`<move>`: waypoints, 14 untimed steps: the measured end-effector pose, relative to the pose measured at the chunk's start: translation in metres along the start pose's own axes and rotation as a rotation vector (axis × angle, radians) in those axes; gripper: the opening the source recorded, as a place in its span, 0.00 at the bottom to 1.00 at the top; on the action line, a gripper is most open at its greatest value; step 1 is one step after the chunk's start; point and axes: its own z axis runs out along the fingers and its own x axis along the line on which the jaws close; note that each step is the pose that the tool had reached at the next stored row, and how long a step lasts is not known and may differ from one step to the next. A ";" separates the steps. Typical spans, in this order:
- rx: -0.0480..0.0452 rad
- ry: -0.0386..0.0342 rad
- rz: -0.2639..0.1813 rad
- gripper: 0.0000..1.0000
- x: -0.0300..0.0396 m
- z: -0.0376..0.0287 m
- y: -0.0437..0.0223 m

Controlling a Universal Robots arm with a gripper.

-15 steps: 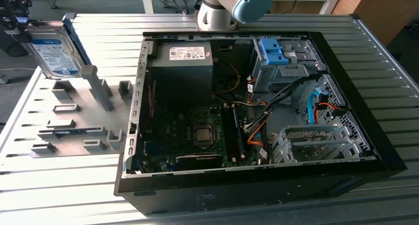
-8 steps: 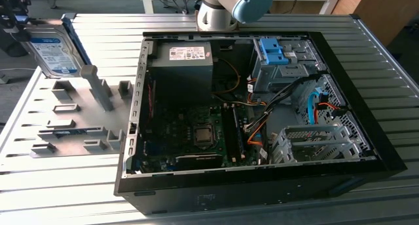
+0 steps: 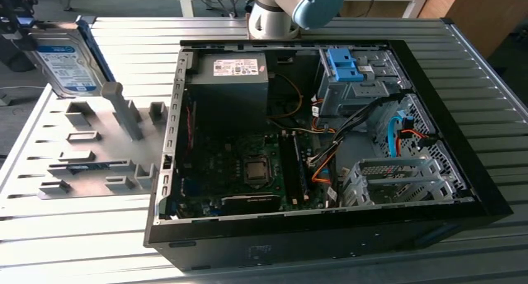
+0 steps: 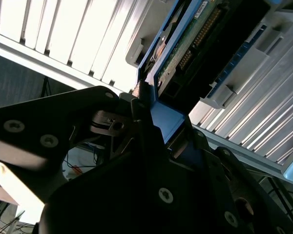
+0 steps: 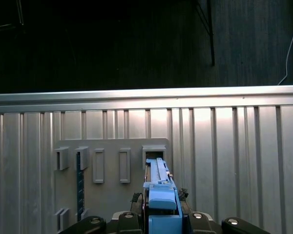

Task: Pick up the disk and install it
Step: 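Pick up the disk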

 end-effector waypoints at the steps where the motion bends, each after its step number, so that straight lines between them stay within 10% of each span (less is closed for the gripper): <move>1: 0.0000 0.0000 0.000 0.37 0.0000 -0.0006 0.0000; 14: 0.0000 0.0000 0.000 0.37 0.0001 -0.0075 0.0002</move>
